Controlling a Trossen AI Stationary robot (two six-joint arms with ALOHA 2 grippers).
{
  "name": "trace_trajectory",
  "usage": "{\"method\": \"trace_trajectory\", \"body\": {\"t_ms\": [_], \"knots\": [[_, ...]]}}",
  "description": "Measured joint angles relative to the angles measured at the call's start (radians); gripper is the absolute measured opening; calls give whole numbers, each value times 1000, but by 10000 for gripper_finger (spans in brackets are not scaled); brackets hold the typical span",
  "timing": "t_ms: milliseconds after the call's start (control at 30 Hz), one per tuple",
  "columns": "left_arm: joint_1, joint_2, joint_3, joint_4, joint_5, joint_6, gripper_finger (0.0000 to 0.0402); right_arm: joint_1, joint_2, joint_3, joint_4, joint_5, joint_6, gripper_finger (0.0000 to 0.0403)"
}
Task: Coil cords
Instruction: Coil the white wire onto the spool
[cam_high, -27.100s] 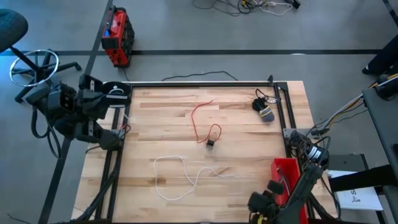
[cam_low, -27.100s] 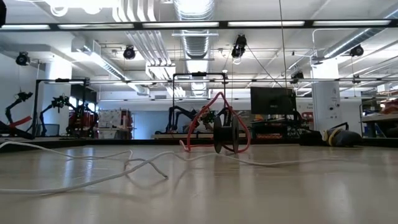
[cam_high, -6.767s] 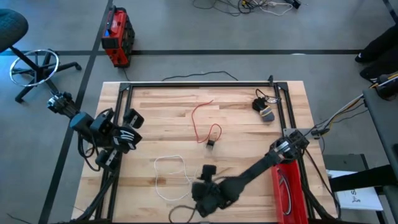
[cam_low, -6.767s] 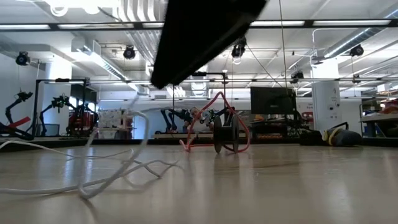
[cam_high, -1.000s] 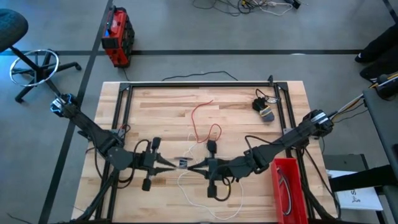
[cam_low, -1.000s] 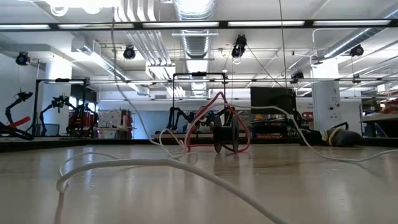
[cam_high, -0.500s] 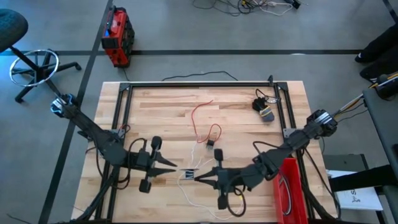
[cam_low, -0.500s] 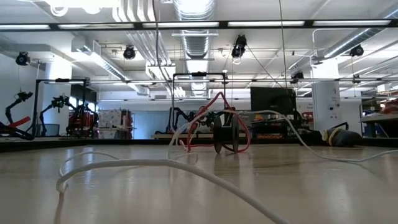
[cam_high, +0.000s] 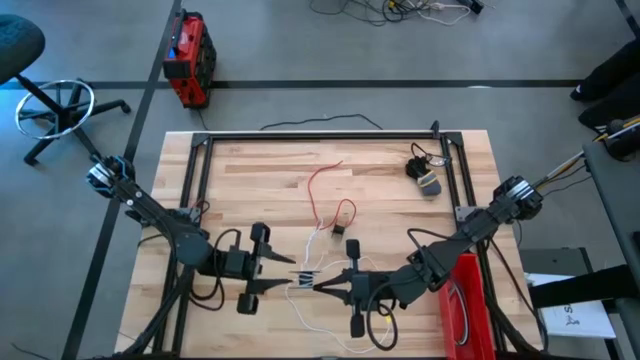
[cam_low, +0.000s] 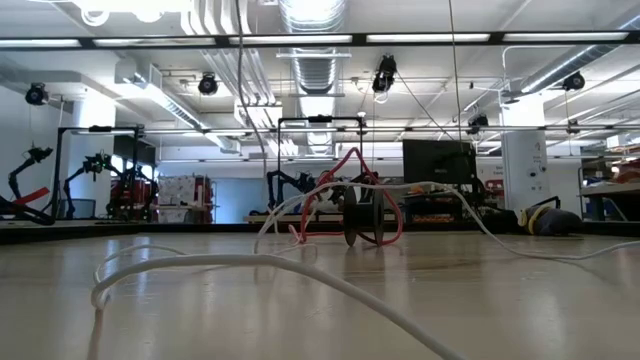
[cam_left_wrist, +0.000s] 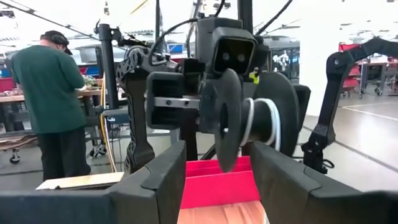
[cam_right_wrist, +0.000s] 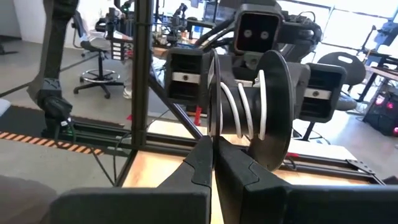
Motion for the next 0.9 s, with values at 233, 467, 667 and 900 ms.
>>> {"method": "trace_trajectory", "body": {"t_ms": [233, 467, 667, 900], "knots": [[4, 1, 0, 34, 0, 0, 155, -4, 0, 0, 0, 1, 3, 0], [13, 27, 1, 85, 7, -3, 117, -9, 0, 0, 0, 0, 3, 0], [39, 56, 2, 89, 16, -44, 72, -12, 0, 0, -8, 0, 4, 0], [42, 73, 2, 89, 34, -47, 6, -12, 0, -1, -8, 0, 5, 0]]}}
